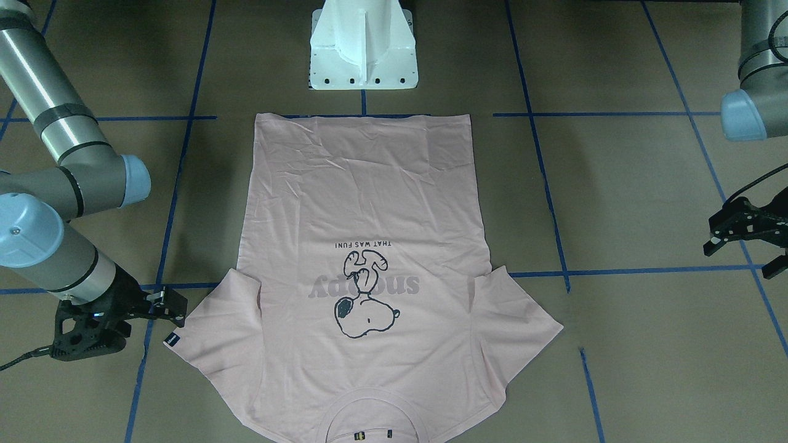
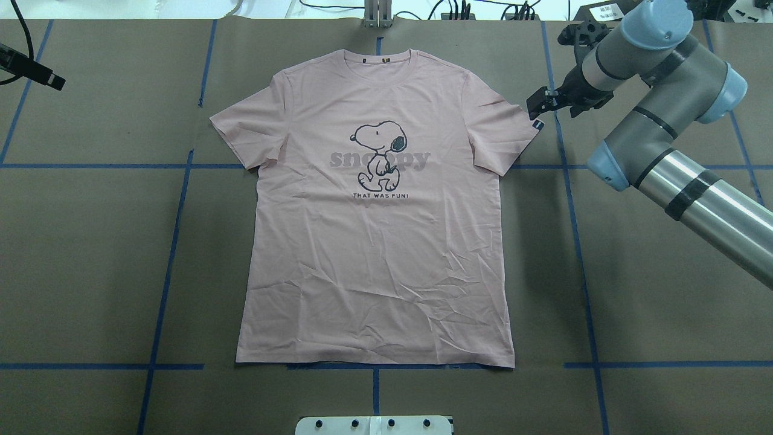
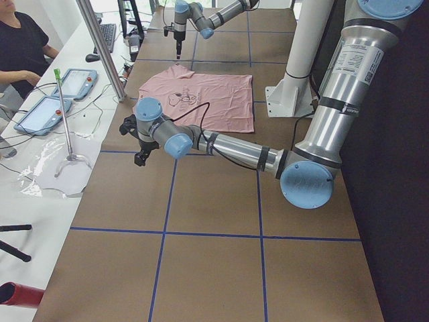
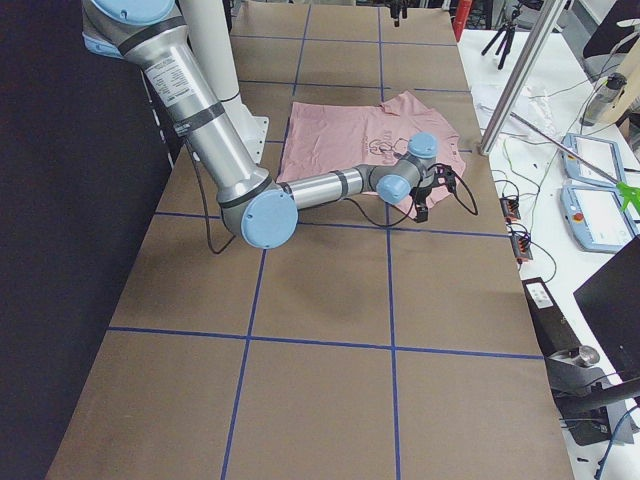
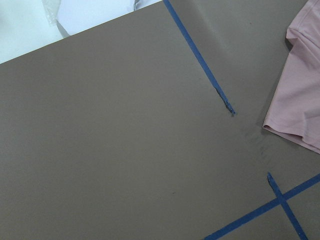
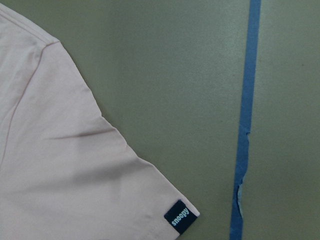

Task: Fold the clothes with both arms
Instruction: 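Grasp the sleeve nearest the right gripper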

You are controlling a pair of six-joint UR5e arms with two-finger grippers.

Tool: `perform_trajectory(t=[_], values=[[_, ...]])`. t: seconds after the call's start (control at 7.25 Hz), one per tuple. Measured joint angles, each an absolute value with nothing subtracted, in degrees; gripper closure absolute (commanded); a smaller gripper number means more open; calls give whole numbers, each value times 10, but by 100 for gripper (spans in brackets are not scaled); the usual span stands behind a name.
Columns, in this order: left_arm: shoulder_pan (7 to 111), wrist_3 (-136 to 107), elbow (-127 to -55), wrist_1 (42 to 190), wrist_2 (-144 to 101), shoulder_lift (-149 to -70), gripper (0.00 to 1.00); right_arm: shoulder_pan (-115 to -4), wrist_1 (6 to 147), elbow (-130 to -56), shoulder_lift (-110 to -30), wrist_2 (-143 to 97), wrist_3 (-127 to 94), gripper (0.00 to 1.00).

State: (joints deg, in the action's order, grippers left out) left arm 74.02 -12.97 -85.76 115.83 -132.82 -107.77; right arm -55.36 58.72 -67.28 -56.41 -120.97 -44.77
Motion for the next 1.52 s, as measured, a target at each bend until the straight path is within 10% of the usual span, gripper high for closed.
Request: perform_trajectory(t=[0.96, 1.52], values=[[741, -133, -871, 1158, -1328, -1077, 0, -540, 567, -595, -530, -1185, -447, 19], [742, -133, -872, 1158, -1328, -1075, 0, -537, 567, -592, -530, -1188, -445, 100]])
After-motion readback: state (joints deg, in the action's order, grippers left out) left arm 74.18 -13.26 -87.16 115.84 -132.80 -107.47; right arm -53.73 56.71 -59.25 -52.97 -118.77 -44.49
